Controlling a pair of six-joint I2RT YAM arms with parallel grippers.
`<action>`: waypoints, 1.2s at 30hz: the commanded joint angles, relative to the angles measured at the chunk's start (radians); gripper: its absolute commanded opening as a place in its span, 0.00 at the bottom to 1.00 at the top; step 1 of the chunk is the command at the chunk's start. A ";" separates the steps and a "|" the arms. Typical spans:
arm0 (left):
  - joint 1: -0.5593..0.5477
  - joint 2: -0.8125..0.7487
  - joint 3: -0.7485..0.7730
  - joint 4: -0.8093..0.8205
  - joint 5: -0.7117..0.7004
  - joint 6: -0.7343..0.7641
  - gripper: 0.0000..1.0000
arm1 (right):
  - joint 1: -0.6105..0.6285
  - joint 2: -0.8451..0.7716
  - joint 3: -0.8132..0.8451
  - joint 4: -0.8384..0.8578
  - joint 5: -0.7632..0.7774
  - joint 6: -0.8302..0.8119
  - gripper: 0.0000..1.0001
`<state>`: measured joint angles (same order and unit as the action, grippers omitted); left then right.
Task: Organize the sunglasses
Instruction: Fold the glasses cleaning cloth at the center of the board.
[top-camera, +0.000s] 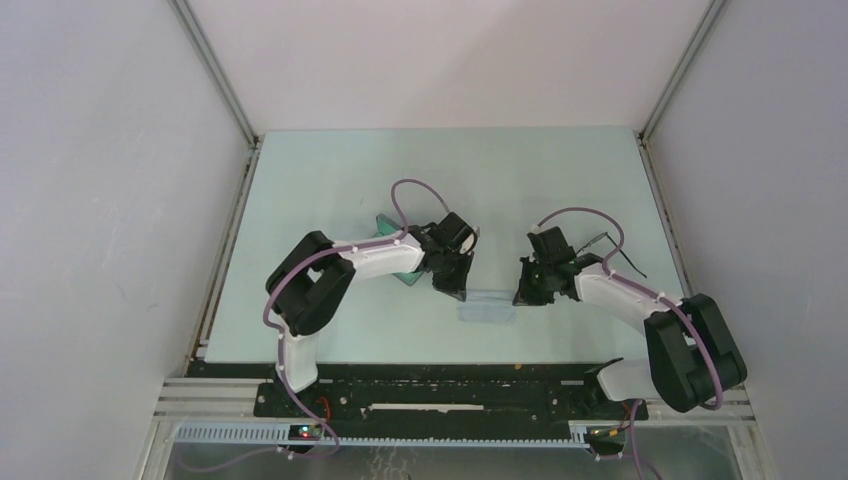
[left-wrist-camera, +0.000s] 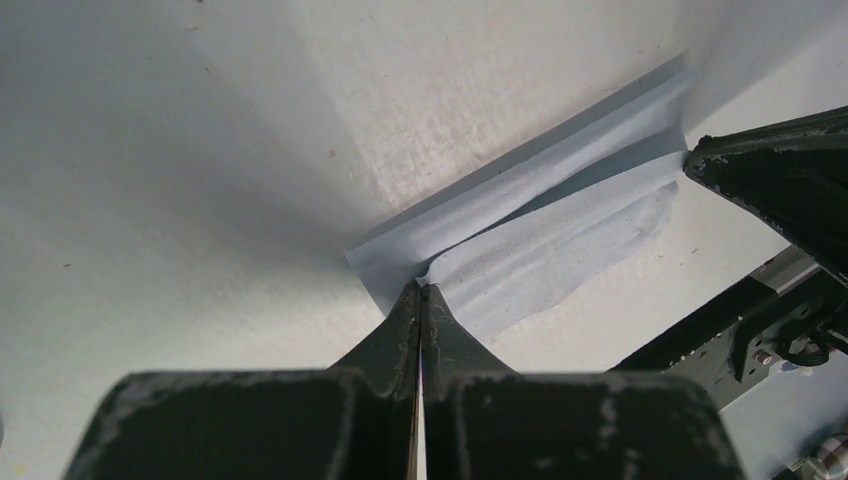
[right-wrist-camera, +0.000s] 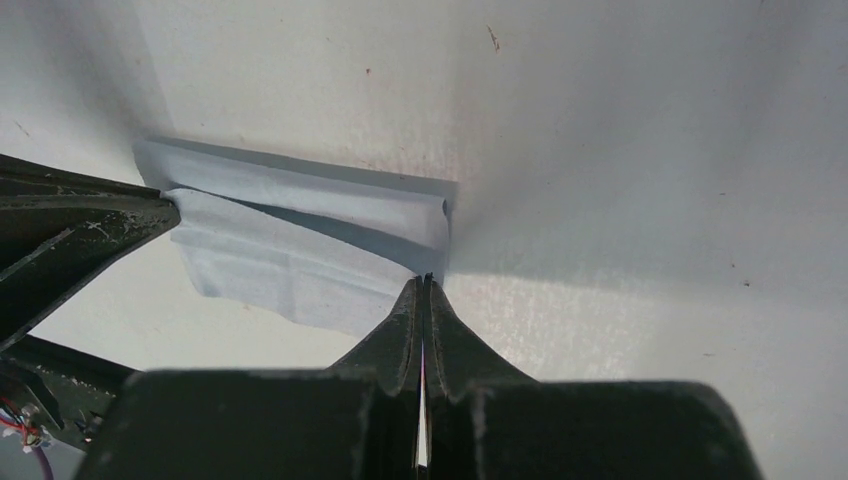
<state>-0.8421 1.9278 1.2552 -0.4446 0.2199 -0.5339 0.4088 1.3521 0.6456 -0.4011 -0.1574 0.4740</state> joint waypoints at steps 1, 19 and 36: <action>-0.005 -0.055 -0.026 0.027 -0.007 -0.013 0.00 | 0.017 -0.036 -0.004 -0.015 0.021 0.017 0.00; -0.016 -0.080 -0.054 0.041 -0.014 -0.034 0.00 | 0.059 -0.085 -0.043 -0.041 0.052 0.044 0.00; -0.021 -0.087 -0.065 0.049 -0.005 -0.036 0.00 | 0.064 -0.137 -0.043 -0.027 0.060 0.061 0.06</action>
<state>-0.8555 1.8904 1.2060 -0.4191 0.2131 -0.5606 0.4686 1.2560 0.5987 -0.4454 -0.1246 0.5159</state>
